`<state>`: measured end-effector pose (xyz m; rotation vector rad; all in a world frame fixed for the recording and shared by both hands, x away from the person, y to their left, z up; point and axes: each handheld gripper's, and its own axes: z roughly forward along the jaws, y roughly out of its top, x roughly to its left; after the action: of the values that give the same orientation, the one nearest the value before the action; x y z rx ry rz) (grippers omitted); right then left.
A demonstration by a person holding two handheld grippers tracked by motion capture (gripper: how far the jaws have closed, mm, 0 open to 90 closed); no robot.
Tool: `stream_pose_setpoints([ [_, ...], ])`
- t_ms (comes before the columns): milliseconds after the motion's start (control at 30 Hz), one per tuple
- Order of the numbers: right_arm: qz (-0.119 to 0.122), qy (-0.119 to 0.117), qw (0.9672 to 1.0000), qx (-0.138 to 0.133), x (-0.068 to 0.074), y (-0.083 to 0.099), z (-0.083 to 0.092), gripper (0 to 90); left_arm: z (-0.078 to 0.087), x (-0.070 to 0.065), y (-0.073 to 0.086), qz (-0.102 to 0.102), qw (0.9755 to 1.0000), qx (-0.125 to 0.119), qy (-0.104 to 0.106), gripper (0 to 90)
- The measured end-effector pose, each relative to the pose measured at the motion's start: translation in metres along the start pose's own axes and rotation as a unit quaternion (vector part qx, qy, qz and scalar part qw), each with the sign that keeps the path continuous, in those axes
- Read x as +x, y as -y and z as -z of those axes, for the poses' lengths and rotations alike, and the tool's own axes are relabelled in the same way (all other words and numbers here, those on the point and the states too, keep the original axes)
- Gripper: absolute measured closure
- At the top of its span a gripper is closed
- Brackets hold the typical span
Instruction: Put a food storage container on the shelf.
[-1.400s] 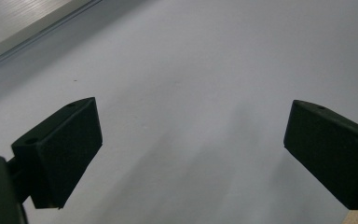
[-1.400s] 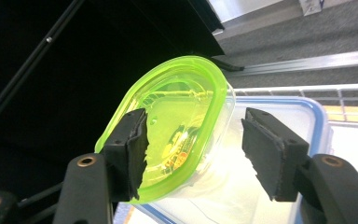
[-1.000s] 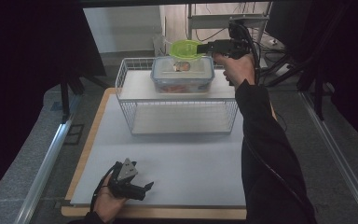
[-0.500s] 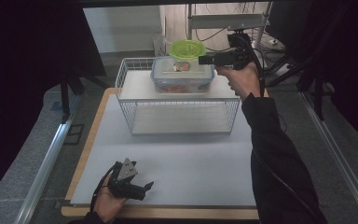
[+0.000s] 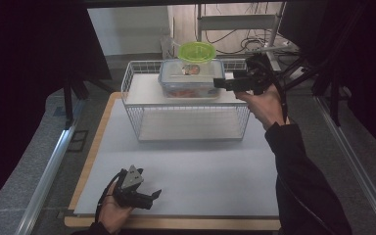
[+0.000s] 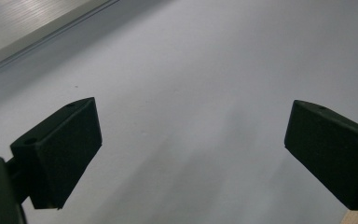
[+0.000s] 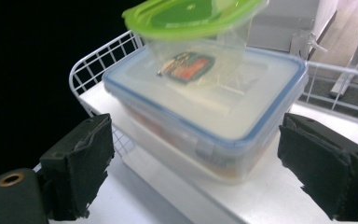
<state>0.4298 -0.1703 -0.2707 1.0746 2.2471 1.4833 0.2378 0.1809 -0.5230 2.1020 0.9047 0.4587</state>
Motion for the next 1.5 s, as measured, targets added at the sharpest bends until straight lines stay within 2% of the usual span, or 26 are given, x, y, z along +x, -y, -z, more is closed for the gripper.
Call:
stream_pose_setpoints([
  [233, 0.025, 0.001, 0.9997, 0.000, 0.006, 0.026, 0.009, 8.1, 0.000, 0.000, 0.000, 0.000, 1.0000, -0.001, 0.000, 3.6],
  [500, 0.056, 0.012, 0.9983, 0.011, 0.014, 0.058, 0.019, 5.1, -0.001, -0.001, 0.000, 0.000, 1.0000, 0.000, -0.001, 3.6],
  [767, 0.069, 0.012, 0.9973, 0.023, 0.021, 0.088, 0.027, 0.9, 0.000, -0.001, 0.000, -0.001, 1.0000, -0.003, -0.001, 3.6],
  [1033, 0.073, 0.008, 0.9968, 0.032, 0.025, 0.120, 0.031, 0.9, -0.001, -0.001, 0.000, -0.003, 1.0000, -0.004, -0.002, 3.4],
  [1500, 0.104, 0.045, 0.9926, 0.044, 0.033, 0.181, 0.032, 0.0, 0.000, -0.001, 0.000, -0.006, 0.9999, -0.008, 0.001, 3.4],
])
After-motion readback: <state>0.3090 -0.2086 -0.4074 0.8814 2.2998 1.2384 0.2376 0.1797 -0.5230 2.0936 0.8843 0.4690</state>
